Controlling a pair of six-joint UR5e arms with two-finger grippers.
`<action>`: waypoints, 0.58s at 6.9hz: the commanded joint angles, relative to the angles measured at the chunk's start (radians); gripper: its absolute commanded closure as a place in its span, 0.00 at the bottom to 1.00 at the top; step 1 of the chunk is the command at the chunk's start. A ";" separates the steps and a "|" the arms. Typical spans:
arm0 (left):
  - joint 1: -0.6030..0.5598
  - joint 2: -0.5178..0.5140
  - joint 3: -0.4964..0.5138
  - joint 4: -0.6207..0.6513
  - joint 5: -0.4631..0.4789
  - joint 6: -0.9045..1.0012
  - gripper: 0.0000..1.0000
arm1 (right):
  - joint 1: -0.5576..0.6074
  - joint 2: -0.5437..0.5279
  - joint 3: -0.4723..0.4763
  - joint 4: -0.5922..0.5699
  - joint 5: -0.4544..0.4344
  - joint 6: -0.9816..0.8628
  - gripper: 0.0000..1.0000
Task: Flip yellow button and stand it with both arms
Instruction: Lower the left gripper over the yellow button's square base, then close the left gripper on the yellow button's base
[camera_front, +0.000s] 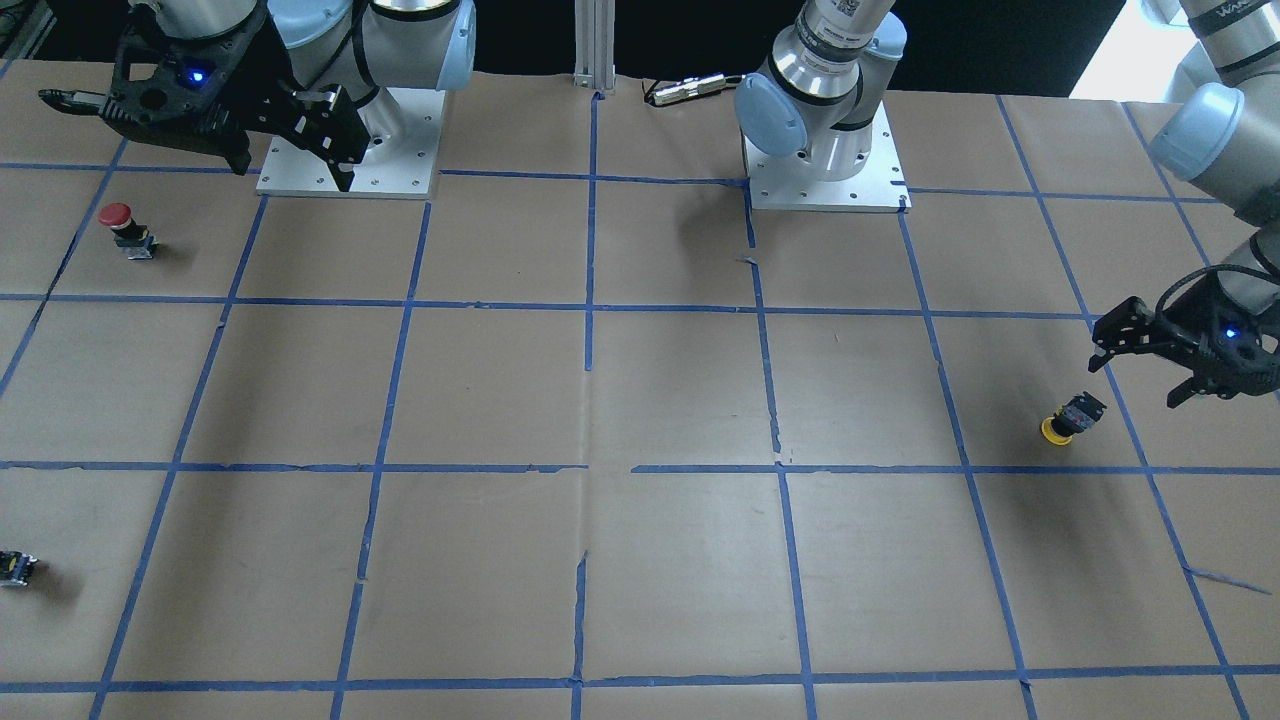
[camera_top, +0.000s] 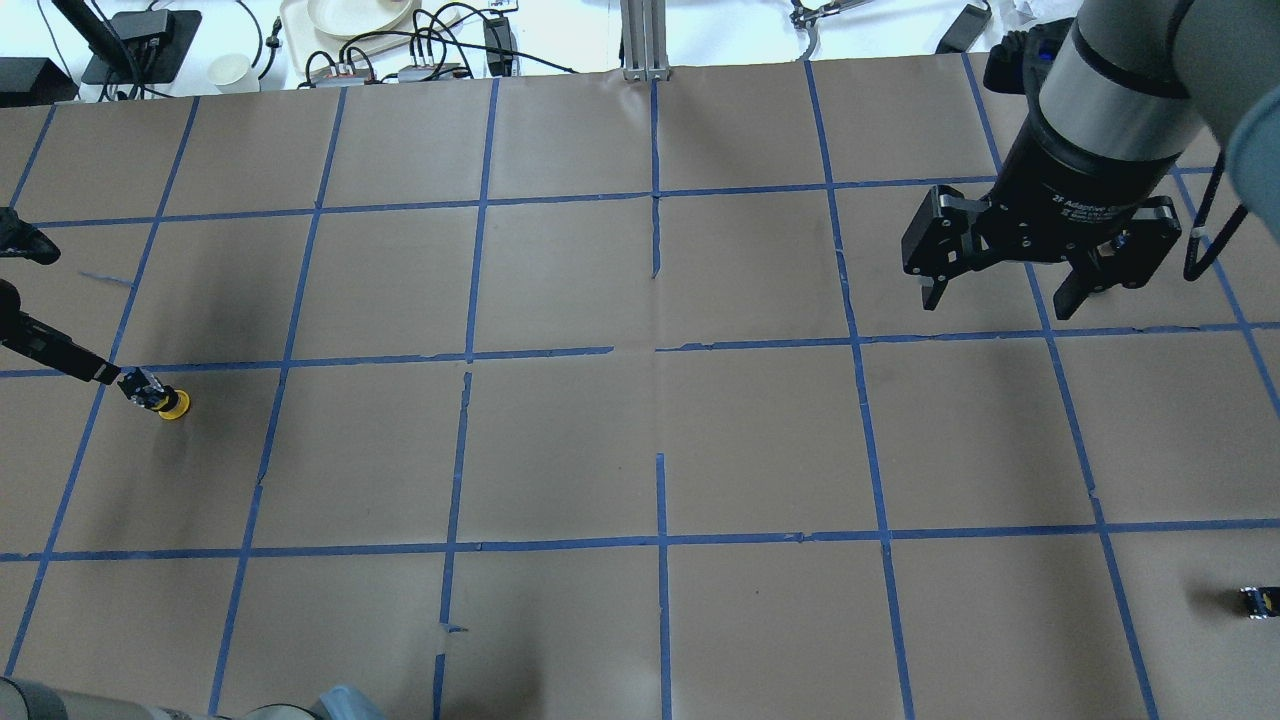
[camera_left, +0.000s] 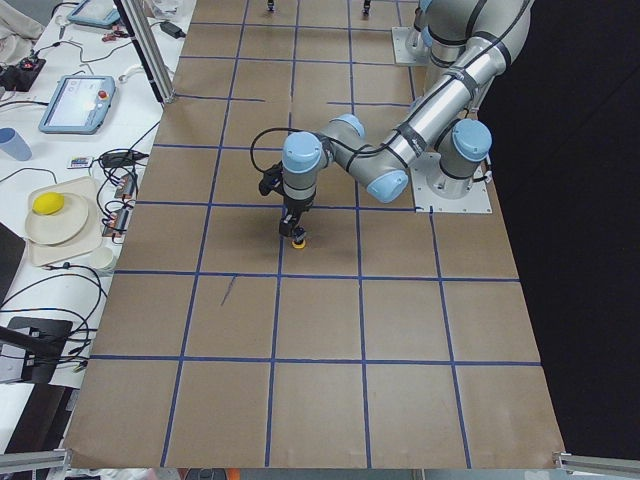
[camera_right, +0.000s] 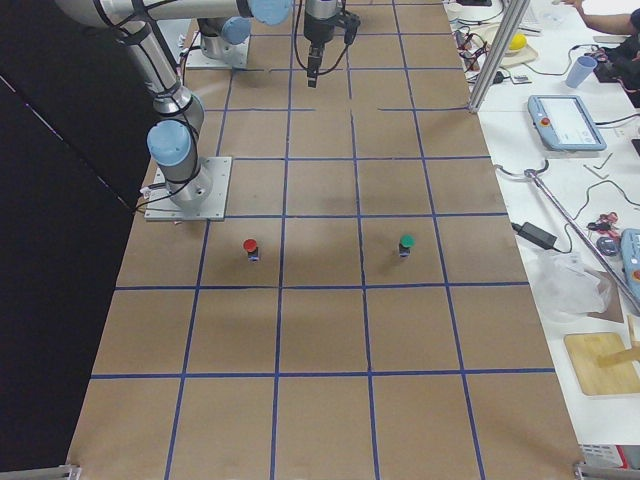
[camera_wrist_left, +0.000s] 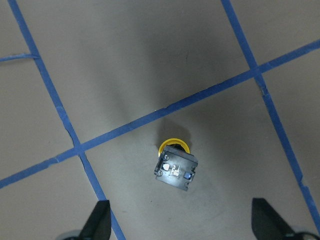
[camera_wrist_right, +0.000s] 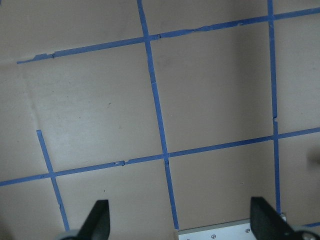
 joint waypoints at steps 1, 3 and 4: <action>0.000 -0.044 -0.010 0.003 -0.017 0.086 0.02 | 0.000 0.000 0.000 -0.001 -0.006 0.000 0.00; 0.000 -0.059 -0.024 0.041 -0.014 0.081 0.02 | 0.000 0.000 0.000 0.000 -0.006 0.000 0.00; 0.000 -0.075 -0.024 0.041 -0.014 0.078 0.03 | 0.000 0.000 0.000 -0.001 -0.006 0.000 0.00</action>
